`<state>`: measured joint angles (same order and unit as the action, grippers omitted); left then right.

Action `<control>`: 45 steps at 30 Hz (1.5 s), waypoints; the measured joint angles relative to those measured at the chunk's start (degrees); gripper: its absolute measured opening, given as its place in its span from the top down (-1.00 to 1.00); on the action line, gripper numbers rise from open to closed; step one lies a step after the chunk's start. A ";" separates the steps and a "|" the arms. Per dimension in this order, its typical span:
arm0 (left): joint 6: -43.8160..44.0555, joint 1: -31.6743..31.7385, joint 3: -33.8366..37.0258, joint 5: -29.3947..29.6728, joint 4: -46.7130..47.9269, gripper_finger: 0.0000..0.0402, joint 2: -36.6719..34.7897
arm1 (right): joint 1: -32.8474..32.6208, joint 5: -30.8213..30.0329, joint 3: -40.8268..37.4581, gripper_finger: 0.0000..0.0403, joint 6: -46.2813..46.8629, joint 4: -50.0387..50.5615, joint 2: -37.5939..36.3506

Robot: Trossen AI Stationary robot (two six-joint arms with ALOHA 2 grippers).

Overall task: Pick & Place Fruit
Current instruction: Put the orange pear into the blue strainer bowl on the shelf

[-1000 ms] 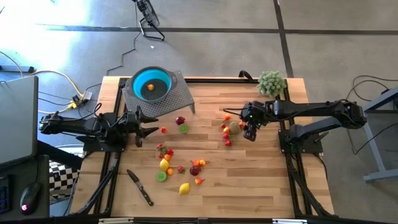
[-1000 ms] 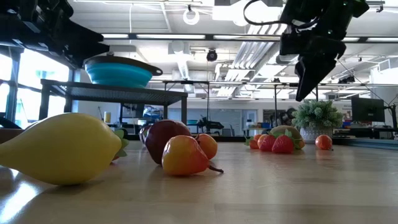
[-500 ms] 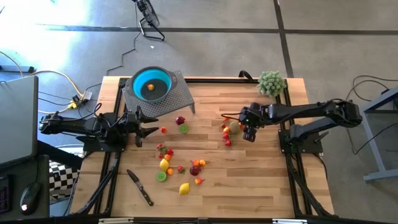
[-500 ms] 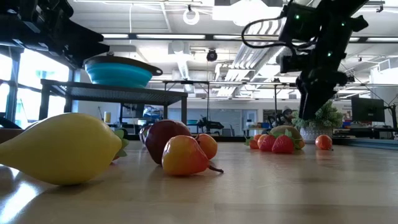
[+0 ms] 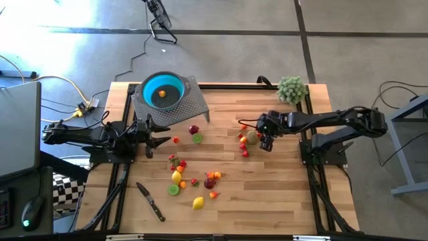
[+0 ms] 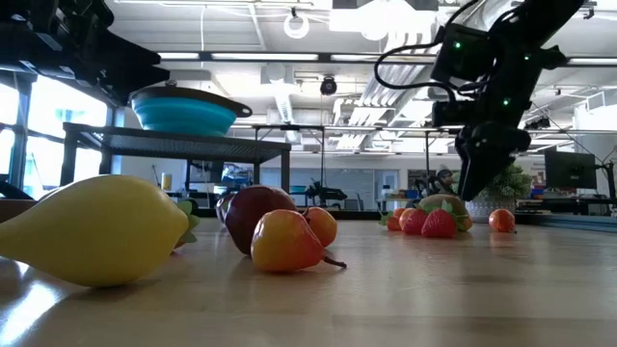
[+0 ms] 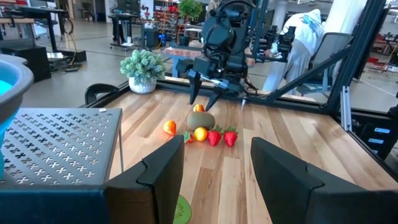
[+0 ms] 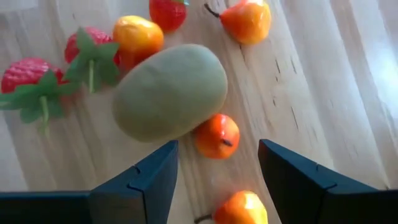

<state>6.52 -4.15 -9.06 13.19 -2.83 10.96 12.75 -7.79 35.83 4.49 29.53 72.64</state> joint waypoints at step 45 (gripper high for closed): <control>0.00 -0.02 0.00 -0.02 -0.02 0.08 0.00 | 0.55 0.28 -1.40 0.98 -0.24 -2.95 -0.02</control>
<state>6.52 -4.16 -9.06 13.17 -2.85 10.96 13.30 -7.51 34.44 4.25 26.58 72.62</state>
